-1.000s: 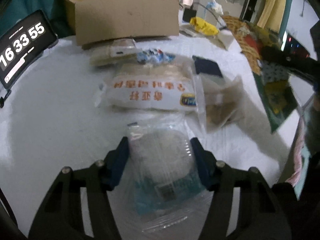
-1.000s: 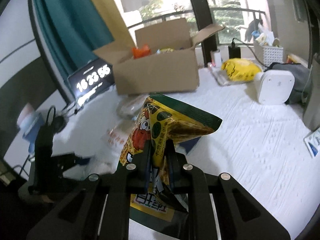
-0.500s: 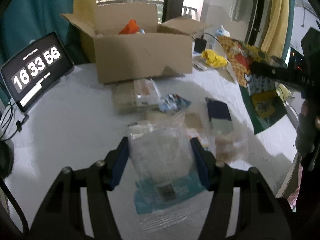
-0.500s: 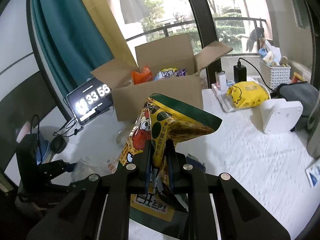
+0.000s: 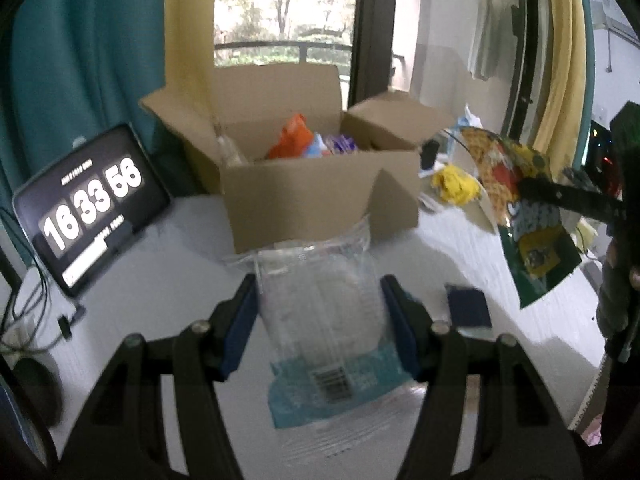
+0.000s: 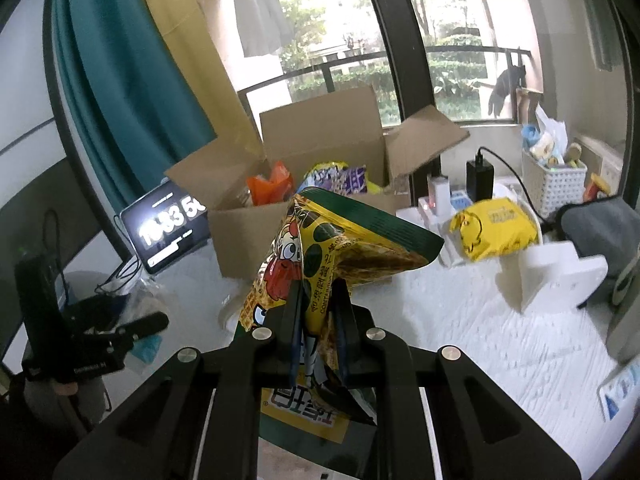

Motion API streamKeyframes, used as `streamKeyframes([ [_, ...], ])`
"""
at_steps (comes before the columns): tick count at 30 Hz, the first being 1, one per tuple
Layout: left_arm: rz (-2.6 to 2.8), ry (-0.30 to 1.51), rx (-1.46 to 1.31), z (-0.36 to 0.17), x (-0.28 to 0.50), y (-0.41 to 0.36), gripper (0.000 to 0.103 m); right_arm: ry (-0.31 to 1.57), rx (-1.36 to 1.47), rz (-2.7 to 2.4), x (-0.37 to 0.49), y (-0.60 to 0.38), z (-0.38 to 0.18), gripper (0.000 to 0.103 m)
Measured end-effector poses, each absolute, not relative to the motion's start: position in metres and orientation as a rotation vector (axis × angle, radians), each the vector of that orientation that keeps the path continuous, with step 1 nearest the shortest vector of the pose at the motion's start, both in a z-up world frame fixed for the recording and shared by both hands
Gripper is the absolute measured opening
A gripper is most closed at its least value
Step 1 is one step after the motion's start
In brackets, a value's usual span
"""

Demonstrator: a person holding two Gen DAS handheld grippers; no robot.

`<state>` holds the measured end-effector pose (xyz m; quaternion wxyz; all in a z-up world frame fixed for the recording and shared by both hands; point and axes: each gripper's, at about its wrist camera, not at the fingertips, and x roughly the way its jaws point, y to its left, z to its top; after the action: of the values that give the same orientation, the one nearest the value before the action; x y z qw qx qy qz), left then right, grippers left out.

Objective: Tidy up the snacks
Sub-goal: 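Carry both packs over the box and open both grippers to drop them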

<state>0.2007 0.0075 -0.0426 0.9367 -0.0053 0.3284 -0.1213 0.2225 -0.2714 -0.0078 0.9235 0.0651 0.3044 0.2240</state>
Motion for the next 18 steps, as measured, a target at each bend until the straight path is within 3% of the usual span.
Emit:
streamKeyframes([
  [18, -0.212, 0.527, 0.008, -0.004, 0.294, 0.032, 0.062, 0.567, 0.086, 0.459, 0.278, -0.257, 0.020, 0.015],
])
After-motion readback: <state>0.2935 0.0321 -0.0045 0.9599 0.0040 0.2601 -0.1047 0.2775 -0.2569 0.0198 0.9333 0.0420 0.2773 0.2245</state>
